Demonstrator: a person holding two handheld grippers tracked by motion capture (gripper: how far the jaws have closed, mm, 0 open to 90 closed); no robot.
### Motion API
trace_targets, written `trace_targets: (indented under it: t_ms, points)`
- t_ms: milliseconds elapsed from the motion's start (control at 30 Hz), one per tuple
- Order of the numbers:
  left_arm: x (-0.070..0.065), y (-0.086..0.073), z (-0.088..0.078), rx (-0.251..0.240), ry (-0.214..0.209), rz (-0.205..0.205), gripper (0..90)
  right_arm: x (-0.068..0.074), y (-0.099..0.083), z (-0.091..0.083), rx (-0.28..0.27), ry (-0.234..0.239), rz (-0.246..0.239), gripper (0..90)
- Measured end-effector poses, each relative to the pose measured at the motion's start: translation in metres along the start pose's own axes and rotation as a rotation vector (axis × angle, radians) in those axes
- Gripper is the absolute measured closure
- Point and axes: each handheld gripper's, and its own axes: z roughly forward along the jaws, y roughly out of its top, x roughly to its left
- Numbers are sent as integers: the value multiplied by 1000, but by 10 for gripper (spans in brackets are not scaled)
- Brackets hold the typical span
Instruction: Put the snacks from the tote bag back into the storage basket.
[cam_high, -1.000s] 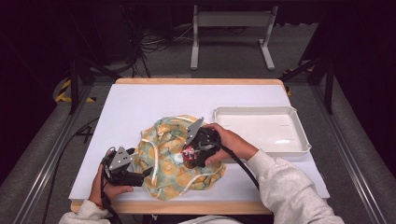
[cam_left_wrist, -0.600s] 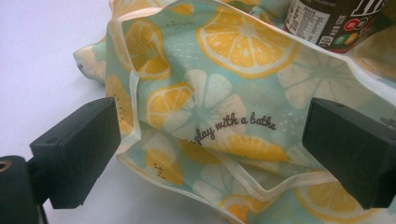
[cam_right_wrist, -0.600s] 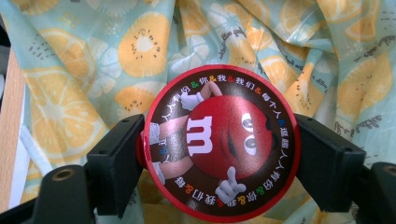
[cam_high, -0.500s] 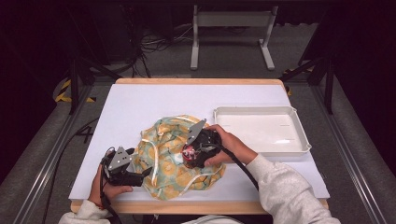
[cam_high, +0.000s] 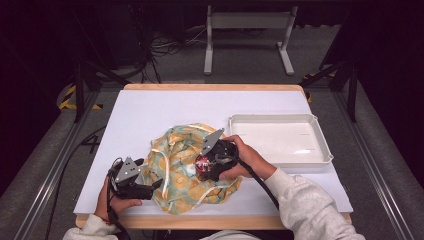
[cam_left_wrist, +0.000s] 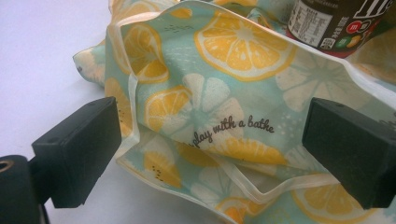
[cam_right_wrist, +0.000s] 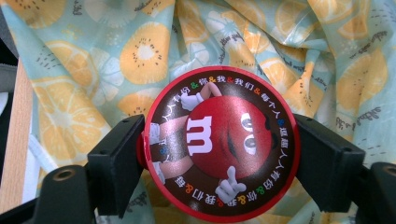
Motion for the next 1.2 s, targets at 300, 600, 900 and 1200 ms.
trace_targets:
  t_ms: [300, 600, 900, 1200]
  points:
    - [0, -1, -1, 5, 8, 1, 52, -3, -4, -7, -19, -6, 8, 237]
    - [0, 0, 0, 8, 12, 1, 52, -3, -4, -13, -32, -32, -1, 237]
    - [0, 0, 1, 8, 11, 4, 52, -4, -3, -17, -46, -32, -7, 238]
    - [1, -1, 1, 13, 5, 2, 52, 0, 0, -26, -86, -30, -6, 238]
